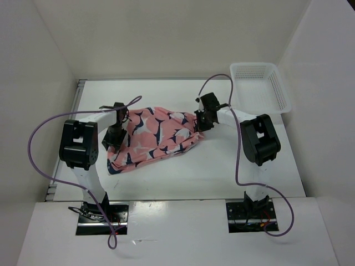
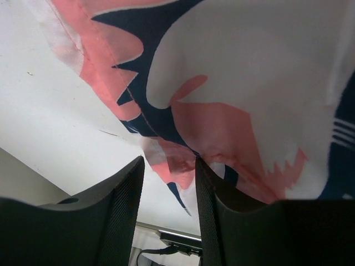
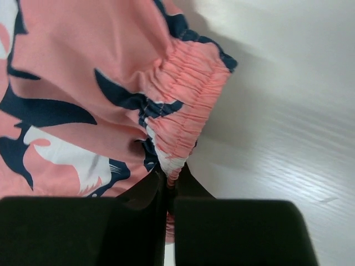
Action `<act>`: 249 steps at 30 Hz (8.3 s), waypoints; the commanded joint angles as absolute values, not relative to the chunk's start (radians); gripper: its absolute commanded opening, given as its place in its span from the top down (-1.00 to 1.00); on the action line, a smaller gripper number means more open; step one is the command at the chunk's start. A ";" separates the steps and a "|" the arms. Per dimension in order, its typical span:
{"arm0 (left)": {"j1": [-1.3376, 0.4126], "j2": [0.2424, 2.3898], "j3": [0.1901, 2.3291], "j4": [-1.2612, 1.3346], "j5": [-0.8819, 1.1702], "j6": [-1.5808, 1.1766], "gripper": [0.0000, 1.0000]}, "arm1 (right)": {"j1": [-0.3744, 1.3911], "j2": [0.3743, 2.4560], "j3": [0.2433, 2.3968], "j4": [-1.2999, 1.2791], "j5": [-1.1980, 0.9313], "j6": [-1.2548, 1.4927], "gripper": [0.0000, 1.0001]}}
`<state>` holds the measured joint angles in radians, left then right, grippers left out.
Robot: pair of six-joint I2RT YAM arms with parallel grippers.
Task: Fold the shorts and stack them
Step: Fold the shorts
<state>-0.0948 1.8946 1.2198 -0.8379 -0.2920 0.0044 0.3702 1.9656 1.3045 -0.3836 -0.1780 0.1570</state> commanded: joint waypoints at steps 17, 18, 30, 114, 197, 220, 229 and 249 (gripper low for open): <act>-0.198 1.942 1.659 -0.859 -0.038 0.000 -0.31 | 0.204 1.700 1.617 -0.728 0.092 -0.066 1.00; -0.207 1.974 1.686 -0.859 -0.038 0.000 -0.33 | 0.204 1.700 1.630 -0.739 0.107 -0.081 1.00; -0.354 2.283 1.874 -0.759 -0.069 0.000 -0.36 | 0.351 1.805 1.827 -0.792 0.169 -0.055 1.00; -0.104 2.033 1.933 -0.792 -0.025 0.000 -0.14 | 0.687 1.983 1.764 -0.479 0.127 0.075 0.79; -0.339 1.997 1.581 -0.837 0.178 0.000 -0.06 | 0.411 2.525 2.194 -0.274 -0.011 0.186 0.99; -0.414 2.129 1.632 -0.743 0.068 0.000 -0.12 | 0.411 2.549 2.217 -0.275 0.040 0.216 0.99; -0.414 2.062 1.456 -0.742 0.090 0.000 0.49 | 0.411 2.559 2.217 -0.265 0.087 0.207 0.99; -0.414 1.849 1.675 -0.811 0.166 0.000 -0.52 | 0.420 2.131 2.051 -0.337 -0.040 0.057 -0.79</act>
<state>-0.4129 1.9667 1.6138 -0.7784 0.1341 -0.0036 0.4183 2.3199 2.1357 -0.3222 0.0025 0.1093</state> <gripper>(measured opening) 0.758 0.870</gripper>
